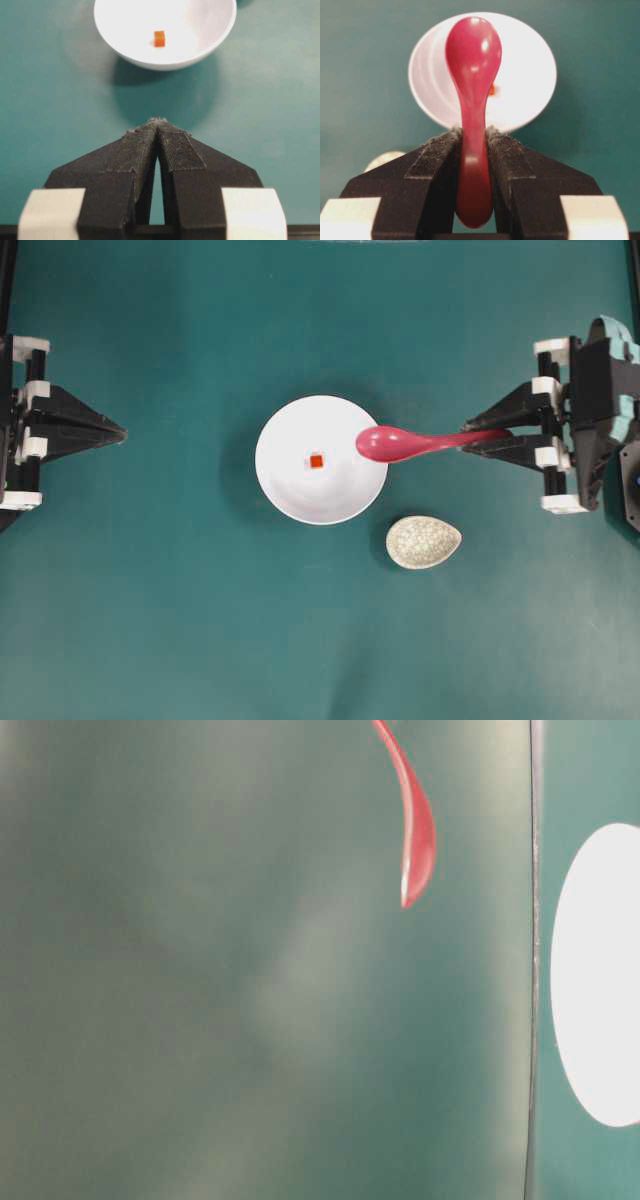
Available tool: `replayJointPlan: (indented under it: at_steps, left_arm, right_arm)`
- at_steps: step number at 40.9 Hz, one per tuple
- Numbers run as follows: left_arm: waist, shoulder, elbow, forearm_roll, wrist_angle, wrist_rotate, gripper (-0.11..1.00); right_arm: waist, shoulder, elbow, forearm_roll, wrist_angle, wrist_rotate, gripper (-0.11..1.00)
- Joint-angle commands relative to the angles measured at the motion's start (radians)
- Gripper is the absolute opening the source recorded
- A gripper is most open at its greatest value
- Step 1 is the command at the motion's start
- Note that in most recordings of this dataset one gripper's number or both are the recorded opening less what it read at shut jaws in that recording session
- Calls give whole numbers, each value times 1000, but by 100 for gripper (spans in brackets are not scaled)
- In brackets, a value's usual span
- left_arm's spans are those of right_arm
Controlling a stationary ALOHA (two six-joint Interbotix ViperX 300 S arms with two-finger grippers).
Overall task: Grip the spoon and scoop the red block from the bowl with right arm.
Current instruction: 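Carry the spoon left and position its bowl over the white bowl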
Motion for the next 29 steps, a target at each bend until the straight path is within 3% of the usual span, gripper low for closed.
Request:
replayJointPlan:
  at_steps: [1, 29]
  left_arm:
    - [3, 6, -15, 3, -3, -3, 0]
    - [3, 5, -15, 3, -3, 0, 0]
  right_arm:
    - [-14, 21, -44, -3, 3, -2, 25]
    - [-32, 272, -287, -2, 288, 17, 25]
